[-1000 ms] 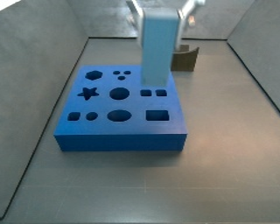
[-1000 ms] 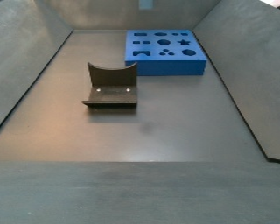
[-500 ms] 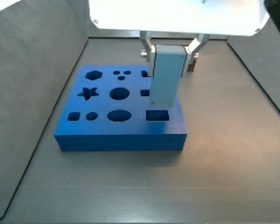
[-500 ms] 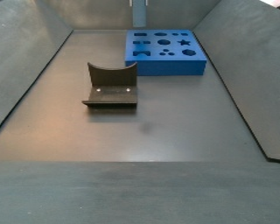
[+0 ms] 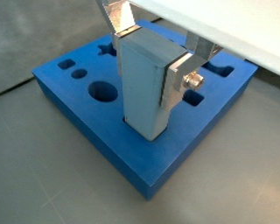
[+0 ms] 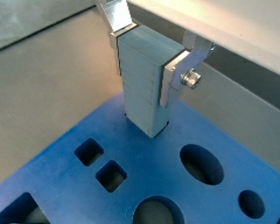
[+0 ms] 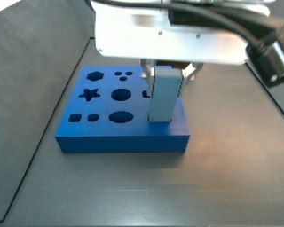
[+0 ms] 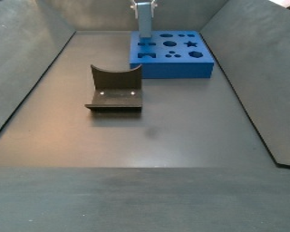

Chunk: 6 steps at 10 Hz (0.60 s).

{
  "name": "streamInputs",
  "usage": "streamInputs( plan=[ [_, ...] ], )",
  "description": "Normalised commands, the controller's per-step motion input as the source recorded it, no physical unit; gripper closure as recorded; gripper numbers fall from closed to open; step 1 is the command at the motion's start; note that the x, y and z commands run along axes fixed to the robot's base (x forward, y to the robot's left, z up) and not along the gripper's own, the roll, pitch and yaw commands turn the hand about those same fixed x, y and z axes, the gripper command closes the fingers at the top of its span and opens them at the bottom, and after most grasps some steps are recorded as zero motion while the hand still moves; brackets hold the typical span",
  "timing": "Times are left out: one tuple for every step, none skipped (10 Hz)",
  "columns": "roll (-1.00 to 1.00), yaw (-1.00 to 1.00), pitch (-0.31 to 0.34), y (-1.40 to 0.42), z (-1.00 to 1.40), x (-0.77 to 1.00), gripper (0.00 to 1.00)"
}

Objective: Insert the rectangle object.

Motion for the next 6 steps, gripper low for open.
streamInputs(
  plan=[
    [0.00,0.00,0.000,-0.01,-0.49,0.00,1.00],
    [0.00,0.00,-0.001,-0.03,-0.60,0.00,1.00],
    [-0.04,0.00,-0.026,-0.01,-0.51,-0.03,1.00],
    [-0.14,0.00,-0.119,0.00,-0.26,-0.07,1.00],
    [-0.05,0.03,-0.134,0.00,-0.25,-0.07,1.00],
    [0.00,0.00,0.000,0.00,0.00,0.00,1.00]
  ],
)
